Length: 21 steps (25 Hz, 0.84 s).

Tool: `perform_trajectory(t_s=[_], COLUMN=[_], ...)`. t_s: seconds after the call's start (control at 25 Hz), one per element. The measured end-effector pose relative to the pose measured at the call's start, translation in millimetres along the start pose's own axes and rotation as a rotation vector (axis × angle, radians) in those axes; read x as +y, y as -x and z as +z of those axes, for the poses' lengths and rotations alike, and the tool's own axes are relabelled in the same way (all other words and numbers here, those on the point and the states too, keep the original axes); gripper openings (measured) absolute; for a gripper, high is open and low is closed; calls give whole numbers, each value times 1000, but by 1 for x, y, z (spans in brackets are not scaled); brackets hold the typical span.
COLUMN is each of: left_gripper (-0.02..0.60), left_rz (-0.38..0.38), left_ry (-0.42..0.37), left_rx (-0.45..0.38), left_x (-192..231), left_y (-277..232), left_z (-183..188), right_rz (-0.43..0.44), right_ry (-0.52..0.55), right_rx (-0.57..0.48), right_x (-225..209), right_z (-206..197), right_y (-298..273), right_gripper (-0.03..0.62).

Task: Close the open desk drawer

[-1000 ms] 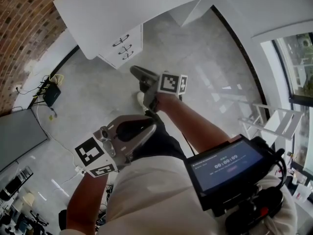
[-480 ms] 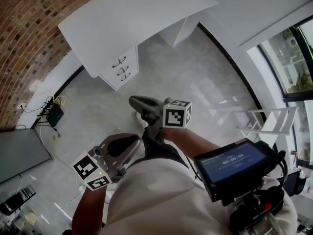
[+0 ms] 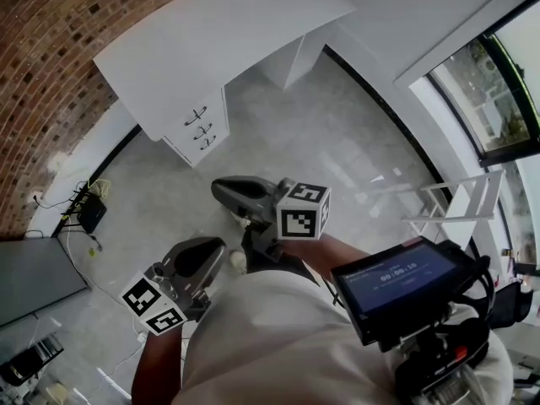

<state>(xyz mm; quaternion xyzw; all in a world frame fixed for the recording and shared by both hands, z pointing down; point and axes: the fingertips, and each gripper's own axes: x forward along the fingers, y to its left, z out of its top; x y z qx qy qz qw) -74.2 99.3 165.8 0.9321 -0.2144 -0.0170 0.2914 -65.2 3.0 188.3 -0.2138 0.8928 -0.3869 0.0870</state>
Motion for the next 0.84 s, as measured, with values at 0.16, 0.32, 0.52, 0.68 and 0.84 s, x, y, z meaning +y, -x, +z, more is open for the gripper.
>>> perform_trajectory(t_s=[0.16,0.32,0.52,0.68,0.84], left_gripper=[26,26,26,26,26], left_rz=[10,9,12,9,4], left_ry=[8,20,29,34,41], left_rx=[-8,-4,-19,-13,-19], left_x=[-7,1,-6,0,11], left_y=[7,9,14,8,2], left_z=[-5,-6,-12,-14,-9], right_rz=[7,3,10,12,8], right_ry=[39,42,59,61,55], right_rx=[15,25,39,47,52], right_x=[15,10,16,10,-2], right_z=[-6,-9,-19,-17,-14], right_y=[6,-1,1,-3,-10], right_gripper=[8,8,6,5,3])
